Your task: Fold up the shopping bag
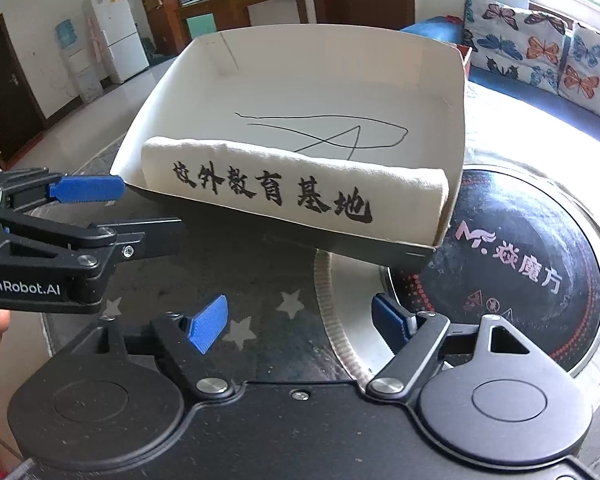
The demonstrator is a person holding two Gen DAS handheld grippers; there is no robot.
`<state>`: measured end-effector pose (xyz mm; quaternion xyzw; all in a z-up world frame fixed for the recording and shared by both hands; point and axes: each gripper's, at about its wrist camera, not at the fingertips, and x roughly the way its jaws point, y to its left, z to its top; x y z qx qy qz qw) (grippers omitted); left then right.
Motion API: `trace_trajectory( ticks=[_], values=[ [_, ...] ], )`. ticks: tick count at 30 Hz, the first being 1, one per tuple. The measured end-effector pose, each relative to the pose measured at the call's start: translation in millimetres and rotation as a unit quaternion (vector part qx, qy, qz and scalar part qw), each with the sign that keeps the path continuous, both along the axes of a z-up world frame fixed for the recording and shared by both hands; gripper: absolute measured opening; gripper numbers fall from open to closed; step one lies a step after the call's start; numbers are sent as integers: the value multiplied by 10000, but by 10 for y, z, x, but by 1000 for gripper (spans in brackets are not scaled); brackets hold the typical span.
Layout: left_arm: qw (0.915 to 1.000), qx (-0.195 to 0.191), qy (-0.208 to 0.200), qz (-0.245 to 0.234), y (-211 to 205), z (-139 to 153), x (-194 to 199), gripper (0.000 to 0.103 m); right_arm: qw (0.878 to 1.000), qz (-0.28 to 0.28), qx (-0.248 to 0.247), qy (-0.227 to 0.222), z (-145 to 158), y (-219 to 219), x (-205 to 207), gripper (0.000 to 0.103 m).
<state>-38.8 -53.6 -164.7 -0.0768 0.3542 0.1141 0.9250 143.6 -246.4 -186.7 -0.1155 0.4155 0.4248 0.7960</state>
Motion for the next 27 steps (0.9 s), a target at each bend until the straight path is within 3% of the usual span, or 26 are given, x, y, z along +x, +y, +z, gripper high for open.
trace_trajectory(
  ticks=[27],
  values=[
    [9985, 69, -75, -546, -538, 1, 285, 86, 9988, -404, -57, -255, -11, -332, -9, 85]
  ],
)
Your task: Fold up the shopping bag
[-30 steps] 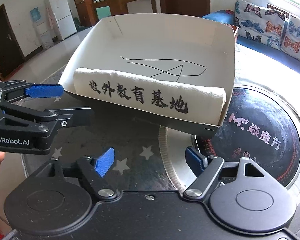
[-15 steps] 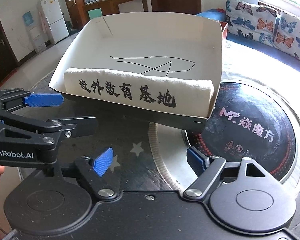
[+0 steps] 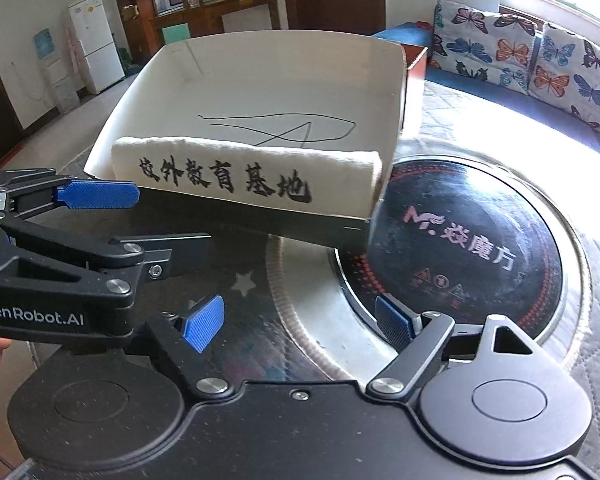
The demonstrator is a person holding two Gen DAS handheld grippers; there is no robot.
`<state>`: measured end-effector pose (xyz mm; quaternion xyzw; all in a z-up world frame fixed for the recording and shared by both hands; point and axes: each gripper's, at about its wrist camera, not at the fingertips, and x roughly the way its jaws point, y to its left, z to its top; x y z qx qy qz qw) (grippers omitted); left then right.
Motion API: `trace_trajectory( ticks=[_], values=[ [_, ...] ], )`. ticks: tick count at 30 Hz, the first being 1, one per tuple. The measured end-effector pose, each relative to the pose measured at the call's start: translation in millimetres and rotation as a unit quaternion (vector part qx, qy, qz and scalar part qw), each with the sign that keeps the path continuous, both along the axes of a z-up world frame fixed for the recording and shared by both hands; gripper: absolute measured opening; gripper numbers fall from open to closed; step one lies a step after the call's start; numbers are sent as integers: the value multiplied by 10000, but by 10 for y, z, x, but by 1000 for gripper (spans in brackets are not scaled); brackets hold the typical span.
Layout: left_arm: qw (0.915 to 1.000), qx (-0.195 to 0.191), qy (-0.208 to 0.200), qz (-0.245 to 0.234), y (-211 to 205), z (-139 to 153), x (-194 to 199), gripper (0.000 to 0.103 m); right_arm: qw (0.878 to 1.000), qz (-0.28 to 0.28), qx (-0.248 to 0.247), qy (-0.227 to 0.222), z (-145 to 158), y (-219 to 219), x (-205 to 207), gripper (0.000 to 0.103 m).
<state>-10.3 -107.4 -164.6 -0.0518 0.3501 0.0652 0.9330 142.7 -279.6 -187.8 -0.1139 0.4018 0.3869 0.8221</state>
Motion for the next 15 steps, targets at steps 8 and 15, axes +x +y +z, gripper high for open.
trace_trajectory(
  ticks=[8, 15],
  values=[
    [9997, -2, -42, -253, -195, -29, 136, 86, 9997, -254, -4, 9, -24, -173, 45, 86],
    [9990, -3, -66, -440, -366, -53, 247, 86, 9990, -454, 11, 19, -34, -328, 68, 86]
  ],
)
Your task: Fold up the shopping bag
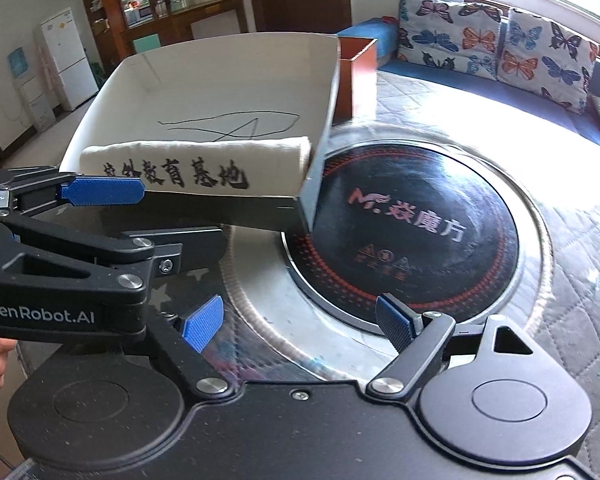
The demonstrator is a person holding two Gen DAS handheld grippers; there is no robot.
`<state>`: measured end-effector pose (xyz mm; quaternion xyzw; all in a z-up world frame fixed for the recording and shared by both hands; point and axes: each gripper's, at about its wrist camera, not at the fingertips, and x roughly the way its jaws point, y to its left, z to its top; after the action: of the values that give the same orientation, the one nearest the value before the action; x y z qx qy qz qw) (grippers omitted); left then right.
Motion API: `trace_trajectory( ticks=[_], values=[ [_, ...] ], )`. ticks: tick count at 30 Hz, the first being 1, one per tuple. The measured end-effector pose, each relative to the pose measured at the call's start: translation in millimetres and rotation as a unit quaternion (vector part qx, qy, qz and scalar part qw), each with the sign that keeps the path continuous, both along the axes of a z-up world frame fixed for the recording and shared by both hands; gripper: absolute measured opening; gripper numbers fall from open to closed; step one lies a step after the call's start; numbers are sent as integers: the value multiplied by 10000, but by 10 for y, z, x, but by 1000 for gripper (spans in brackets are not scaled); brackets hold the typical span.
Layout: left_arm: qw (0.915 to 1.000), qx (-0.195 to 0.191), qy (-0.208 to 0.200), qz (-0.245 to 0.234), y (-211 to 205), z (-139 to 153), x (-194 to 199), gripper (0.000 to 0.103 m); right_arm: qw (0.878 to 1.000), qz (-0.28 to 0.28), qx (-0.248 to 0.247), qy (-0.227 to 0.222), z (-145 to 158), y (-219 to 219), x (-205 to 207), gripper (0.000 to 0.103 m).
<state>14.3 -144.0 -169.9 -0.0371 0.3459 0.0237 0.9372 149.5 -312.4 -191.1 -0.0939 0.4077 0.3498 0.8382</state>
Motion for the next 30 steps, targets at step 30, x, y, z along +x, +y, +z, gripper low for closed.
trace_trajectory(
  ticks=[30],
  values=[
    [9980, 193, -322, -506, -460, 239, -57, 86, 9965, -724, 85, -410, 232, -623, -124, 86]
  ],
)
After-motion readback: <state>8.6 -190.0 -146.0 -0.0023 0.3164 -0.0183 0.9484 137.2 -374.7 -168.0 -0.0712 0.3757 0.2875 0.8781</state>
